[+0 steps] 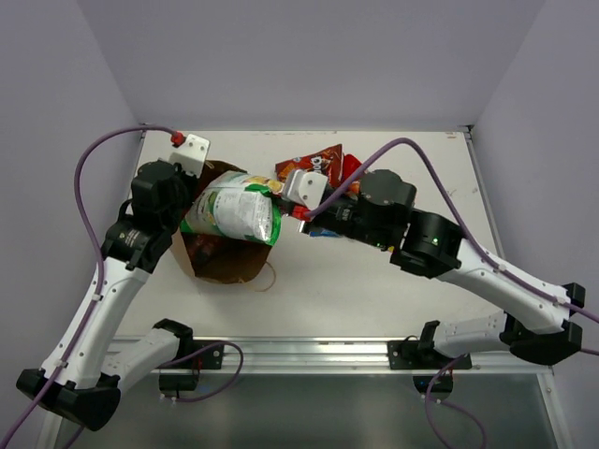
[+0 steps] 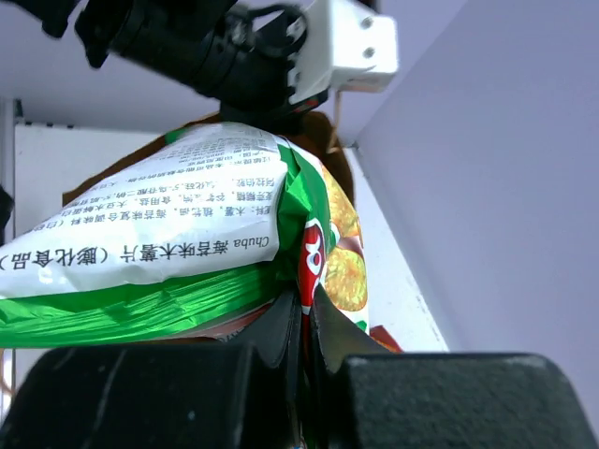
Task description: Take the snacks out of the paper bag
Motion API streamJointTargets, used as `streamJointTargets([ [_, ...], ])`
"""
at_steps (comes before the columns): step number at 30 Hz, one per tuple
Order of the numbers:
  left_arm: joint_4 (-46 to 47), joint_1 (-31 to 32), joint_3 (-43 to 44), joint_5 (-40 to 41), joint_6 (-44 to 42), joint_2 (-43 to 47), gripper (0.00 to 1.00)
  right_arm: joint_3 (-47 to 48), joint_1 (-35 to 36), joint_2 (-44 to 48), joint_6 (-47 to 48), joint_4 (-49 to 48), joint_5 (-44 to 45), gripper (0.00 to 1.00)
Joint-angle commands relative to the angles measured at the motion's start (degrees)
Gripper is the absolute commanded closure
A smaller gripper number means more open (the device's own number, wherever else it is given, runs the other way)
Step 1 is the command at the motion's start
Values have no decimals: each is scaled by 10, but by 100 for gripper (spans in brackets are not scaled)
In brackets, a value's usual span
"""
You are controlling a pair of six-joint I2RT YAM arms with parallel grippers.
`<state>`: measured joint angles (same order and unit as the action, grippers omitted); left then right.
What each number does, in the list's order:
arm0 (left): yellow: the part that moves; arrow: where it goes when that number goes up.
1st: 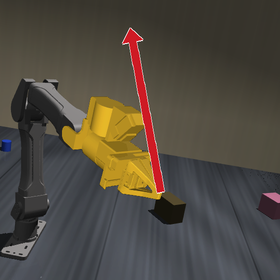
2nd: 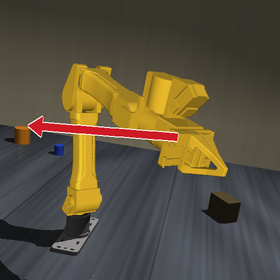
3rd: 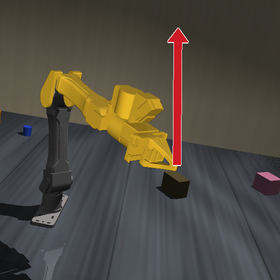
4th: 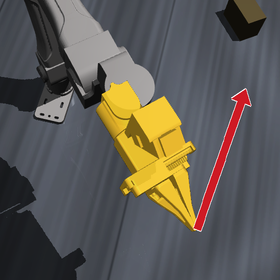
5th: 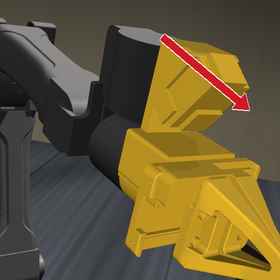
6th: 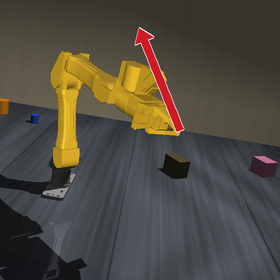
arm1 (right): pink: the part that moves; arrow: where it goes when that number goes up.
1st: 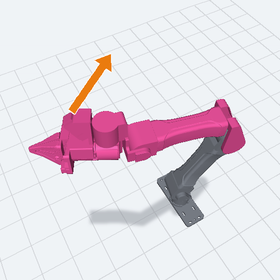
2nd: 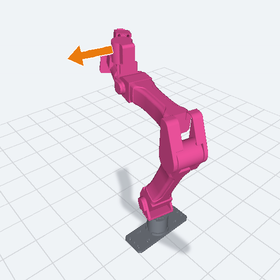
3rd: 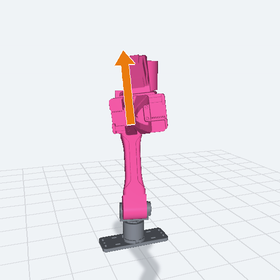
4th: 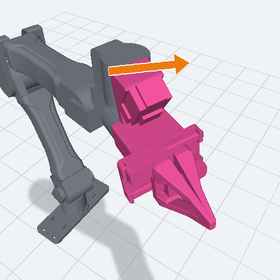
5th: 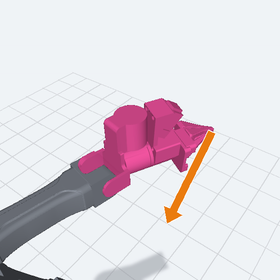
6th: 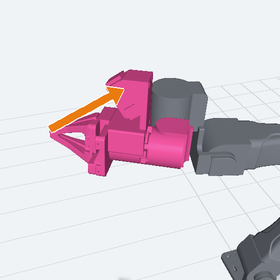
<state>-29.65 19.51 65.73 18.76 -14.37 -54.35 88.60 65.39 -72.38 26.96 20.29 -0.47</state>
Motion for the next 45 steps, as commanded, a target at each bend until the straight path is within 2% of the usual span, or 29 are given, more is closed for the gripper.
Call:
streamJointTargets([
  [1, 82, -3, 14, 50, 7, 9, 100, 46, -3, 48, -13, -106, 42, 100],
  [4, 80, -3, 16, 65, 13, 4, 100, 47, -33, 70, -18, -107, 100, 100],
  [11, 74, -3, 22, 80, 16, 2, 100, -52, -243, 106, -86, -115, 170, 100],
  [12, 72, -3, 24, 79, 16, 2, 100, -63, -295, 106, -94, -118, 174, 100],
  [17, 60, -3, 33, 76, 22, 2, 100, -130, -473, 60, -158, -156, 194, 100],
  [20, 56, -3, 35, 60, 29, 1, 100, -156, -543, 11, -196, -198, 232, 100],
  [25, 50, -3, 39, 43, 42, 1, 100, -163, -604, -94, -236, -246, 288, 100],
  [30, 50, -3, 39, 25, 48, 0, 100, -152, -607, -225, -255, -247, 292, 100],
  [31, 50, -3, 40, 24, 46, -1, 100, -147, -608, -238, -262, -242, 287, 98],
  [32, 52, -3, 40, 23, 45, -1, 100, -144, -608, -249, -265, -235, 268, 85],
  [34, 56, -3, 38, 17, 43, 3, 100, -133, -607, -265, -290, -205, 253, 76],
  [35, 57, -3, 38, 16, 43, 5, 100, -131, -607, -262, -295, -199, 246, 61],
  [37, 57, -3, 38, 14, 41, 9, 100, -130, -607, -229, -319, -165, 225, 42],
  [38, 57, -3, 40, 13, 40, 9, 100, -123, -606, -215, -329, -149, 211, 26],
  [41, 57, -3, 41, 13, 36, 8, 100, -101, -584, -146, -370, -76, 187, 10],
  [45, 50, -3, 41, 22, 31, 6, 100, -84, -511, -48, -373, -4, 122, 3],
])
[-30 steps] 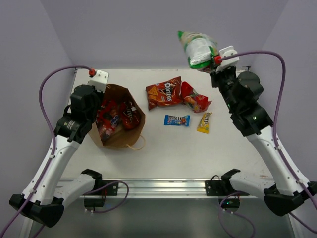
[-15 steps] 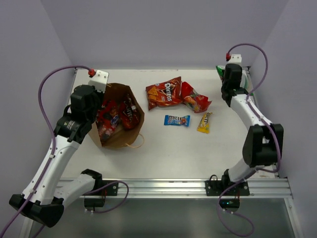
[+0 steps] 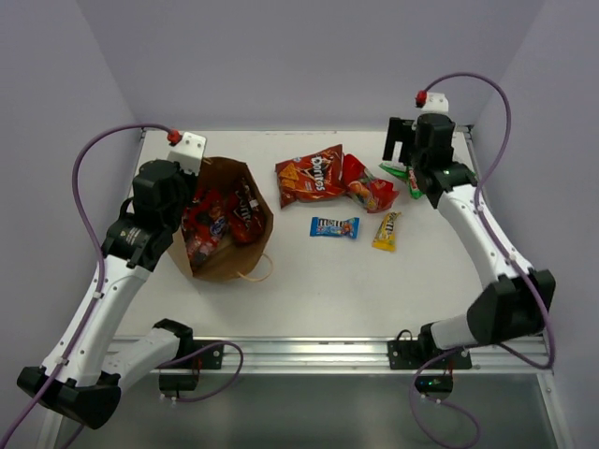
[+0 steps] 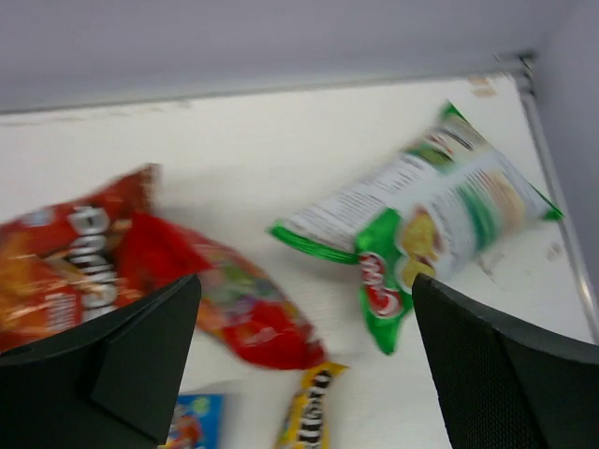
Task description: Take the snacks out of the paper bag
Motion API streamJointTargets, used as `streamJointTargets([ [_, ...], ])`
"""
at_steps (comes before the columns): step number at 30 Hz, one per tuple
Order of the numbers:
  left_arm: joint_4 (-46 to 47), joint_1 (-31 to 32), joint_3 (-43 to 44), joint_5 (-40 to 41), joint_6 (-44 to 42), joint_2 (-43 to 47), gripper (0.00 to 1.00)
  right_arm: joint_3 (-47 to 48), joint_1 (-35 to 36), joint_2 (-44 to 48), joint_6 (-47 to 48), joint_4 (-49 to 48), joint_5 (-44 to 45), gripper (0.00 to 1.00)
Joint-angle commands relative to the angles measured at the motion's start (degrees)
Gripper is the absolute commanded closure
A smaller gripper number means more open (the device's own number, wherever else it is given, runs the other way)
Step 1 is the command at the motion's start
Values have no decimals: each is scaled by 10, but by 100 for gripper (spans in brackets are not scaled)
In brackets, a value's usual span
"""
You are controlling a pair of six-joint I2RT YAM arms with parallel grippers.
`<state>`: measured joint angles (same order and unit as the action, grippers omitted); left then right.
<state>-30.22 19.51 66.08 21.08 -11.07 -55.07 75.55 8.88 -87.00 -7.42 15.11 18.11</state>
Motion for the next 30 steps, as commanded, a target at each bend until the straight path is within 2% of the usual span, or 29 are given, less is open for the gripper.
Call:
streamJointTargets([
  [1, 54, -3, 38, 1, -2, 13, 100, 56, 104, 114, -28, 57, -84, 2],
  [3, 53, -3, 38, 5, -4, 13, 100, 76, 161, 145, -24, 78, -100, 1],
  [6, 47, -3, 40, 10, -4, 8, 100, 104, 295, 151, -37, 88, -136, 1],
  [8, 43, -3, 41, 12, -1, 3, 100, 122, 343, 143, -45, 91, -139, 1],
  [13, 33, -3, 45, 15, 6, 1, 100, 194, 483, 70, -41, 102, -131, 3],
  [16, 24, -3, 55, 16, 12, -1, 100, 226, 531, 15, -34, 105, -113, 7],
  [21, 12, -3, 62, 10, 20, -4, 100, 280, 560, -66, -40, 127, -83, 13],
  [25, 9, -3, 64, 3, 27, 0, 100, 292, 560, -114, -44, 125, -50, 26],
  [28, 4, -3, 64, -6, 30, 5, 100, 293, 557, -142, -43, 122, 25, 26],
  [30, 2, -3, 64, -10, 31, 8, 100, 293, 548, -158, -46, 123, 50, 20],
])
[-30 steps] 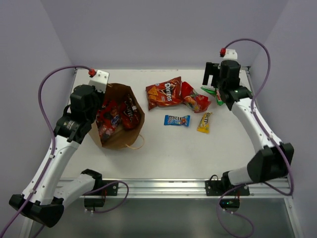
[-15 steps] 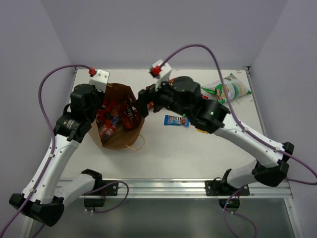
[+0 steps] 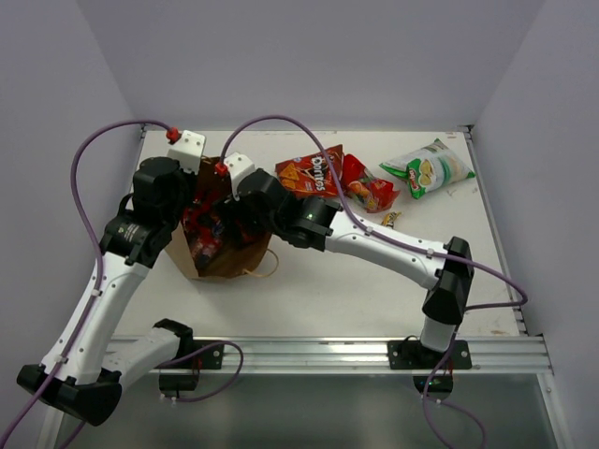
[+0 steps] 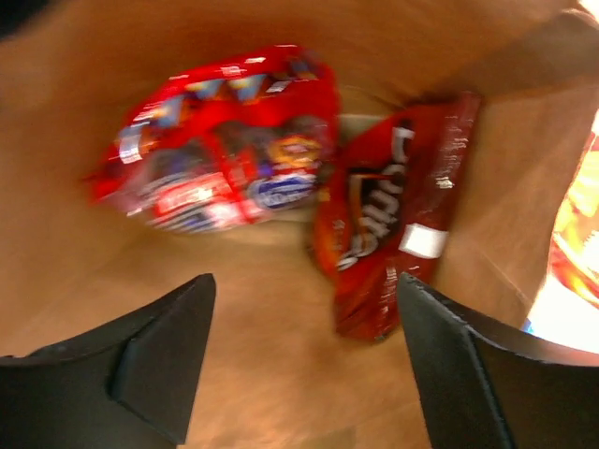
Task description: Take the snacks out of the paper bag
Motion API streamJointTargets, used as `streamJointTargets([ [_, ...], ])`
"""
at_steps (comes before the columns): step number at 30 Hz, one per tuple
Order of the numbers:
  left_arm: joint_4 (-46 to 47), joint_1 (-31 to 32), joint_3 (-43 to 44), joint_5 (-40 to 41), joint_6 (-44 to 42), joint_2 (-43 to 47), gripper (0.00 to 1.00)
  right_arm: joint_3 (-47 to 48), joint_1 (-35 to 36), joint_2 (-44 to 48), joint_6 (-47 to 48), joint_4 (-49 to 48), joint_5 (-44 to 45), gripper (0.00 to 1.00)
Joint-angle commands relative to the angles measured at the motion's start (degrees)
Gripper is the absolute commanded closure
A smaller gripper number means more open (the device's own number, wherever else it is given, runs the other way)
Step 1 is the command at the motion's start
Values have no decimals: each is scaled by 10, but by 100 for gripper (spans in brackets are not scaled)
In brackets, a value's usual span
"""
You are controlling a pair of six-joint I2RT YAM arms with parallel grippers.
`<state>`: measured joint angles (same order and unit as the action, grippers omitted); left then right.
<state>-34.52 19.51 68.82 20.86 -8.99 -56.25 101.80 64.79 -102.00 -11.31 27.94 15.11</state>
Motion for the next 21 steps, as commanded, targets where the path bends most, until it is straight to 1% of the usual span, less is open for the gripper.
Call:
streamJointTargets([
  [1, 45, -3, 38, -8, 10, 20, 100, 31, -15, -14, -13, -3, 90, 18],
  [2, 45, -3, 38, -12, 11, 23, 100, 31, -19, -24, -16, 0, 95, 15],
  [5, 43, -3, 40, -18, 10, 27, 100, 37, -32, -44, -16, 0, 130, 11],
  [9, 41, -3, 45, -28, 8, 32, 100, 52, -48, -78, -13, 0, 127, 9],
  [13, 41, -3, 46, -42, 6, 34, 100, 64, -65, -110, -12, -9, 83, 11],
  [14, 41, -3, 45, -48, 6, 35, 100, 57, -70, -115, -7, -25, 63, 12],
  [18, 42, -3, 44, -63, 6, 36, 100, 33, -78, -128, 16, -79, 21, 19],
  [21, 46, -3, 42, -66, 8, 36, 100, 18, -84, -132, 43, -118, -9, 34],
])
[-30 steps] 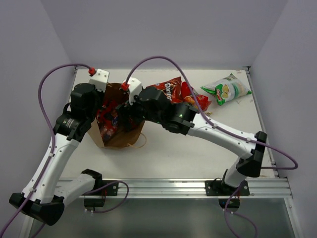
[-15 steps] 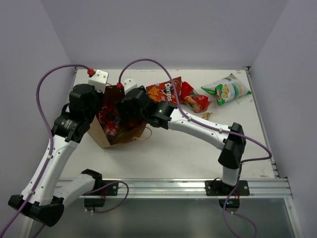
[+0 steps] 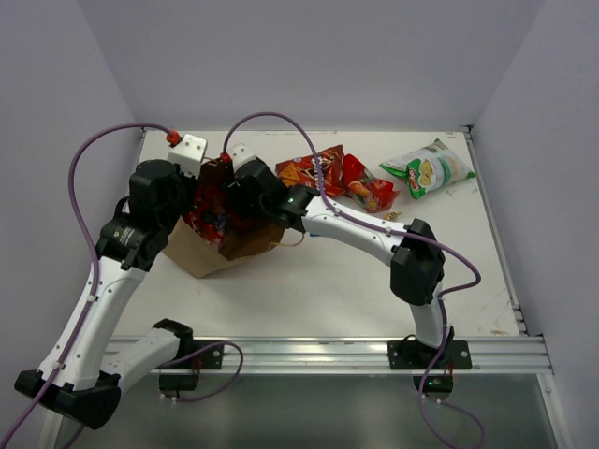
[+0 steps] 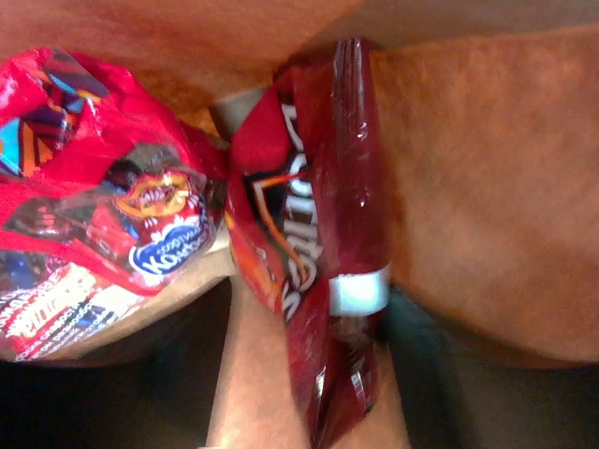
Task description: Take the snacks out of the paper bag
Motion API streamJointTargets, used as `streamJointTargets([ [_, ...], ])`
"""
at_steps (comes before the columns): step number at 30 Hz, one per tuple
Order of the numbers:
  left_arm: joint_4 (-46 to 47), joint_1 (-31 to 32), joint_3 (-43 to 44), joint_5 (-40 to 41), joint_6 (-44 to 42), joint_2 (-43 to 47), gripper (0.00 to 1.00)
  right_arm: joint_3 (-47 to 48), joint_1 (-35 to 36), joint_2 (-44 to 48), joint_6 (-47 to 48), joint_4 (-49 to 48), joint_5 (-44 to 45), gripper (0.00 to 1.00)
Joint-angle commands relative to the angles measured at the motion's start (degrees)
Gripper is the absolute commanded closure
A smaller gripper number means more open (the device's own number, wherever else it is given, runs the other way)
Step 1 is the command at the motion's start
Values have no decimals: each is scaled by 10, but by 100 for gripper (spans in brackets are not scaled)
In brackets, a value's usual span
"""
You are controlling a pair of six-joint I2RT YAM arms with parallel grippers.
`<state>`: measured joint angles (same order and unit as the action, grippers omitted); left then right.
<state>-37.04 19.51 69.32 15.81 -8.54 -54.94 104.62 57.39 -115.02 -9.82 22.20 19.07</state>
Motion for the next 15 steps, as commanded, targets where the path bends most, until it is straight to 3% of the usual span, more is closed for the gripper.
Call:
streamJointTargets([
  [1, 72, -3, 36, -16, 5, 21, 100, -15, -11, 0, 31, -72, -53, 45],
  [4, 74, -3, 34, -12, 9, 19, 100, -35, -11, 8, 56, -120, -69, 67],
  [5, 76, -3, 33, -10, 9, 18, 100, -46, -11, 18, 62, -129, -71, 84],
  [7, 77, -3, 30, -2, 11, 17, 100, -55, -11, 30, 76, -145, -75, 98],
  [15, 78, -3, 28, 58, 13, -2, 100, -33, 16, 144, 143, -125, -119, 100],
])
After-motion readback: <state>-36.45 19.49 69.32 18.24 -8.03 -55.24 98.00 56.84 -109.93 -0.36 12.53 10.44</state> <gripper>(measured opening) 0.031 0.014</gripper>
